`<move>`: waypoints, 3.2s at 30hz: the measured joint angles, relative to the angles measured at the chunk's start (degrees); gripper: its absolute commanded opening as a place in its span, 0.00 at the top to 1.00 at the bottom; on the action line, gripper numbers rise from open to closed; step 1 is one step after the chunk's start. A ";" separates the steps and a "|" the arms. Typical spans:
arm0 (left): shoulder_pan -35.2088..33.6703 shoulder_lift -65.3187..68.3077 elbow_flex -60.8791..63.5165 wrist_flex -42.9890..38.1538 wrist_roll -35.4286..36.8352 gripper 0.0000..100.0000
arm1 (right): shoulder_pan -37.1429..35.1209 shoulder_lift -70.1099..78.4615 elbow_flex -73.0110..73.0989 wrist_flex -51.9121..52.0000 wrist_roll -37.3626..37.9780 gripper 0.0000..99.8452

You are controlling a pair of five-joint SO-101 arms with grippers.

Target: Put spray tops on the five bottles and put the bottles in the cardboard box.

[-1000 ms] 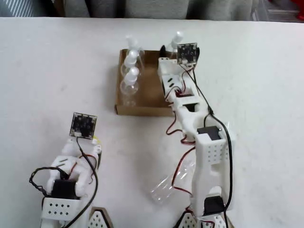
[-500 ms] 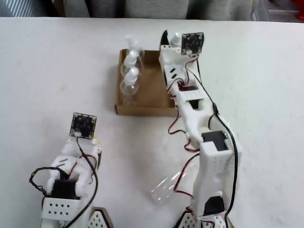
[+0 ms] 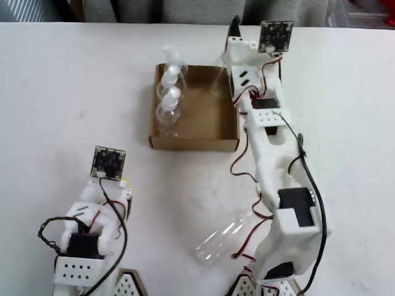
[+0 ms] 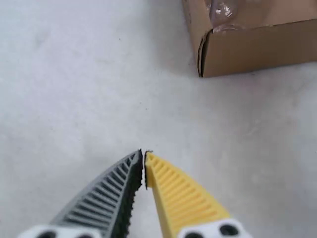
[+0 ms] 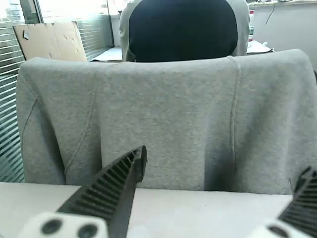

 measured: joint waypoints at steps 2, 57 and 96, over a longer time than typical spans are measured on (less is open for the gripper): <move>0.00 0.00 0.00 0.00 0.00 0.97 | 0.35 -3.08 0.62 2.11 0.00 0.59; 0.00 0.00 0.00 0.00 0.00 0.97 | 23.56 -47.38 44.31 71.03 24.18 0.77; 0.00 0.00 0.00 1.41 0.00 0.97 | 20.66 -9.14 22.24 63.47 19.43 0.98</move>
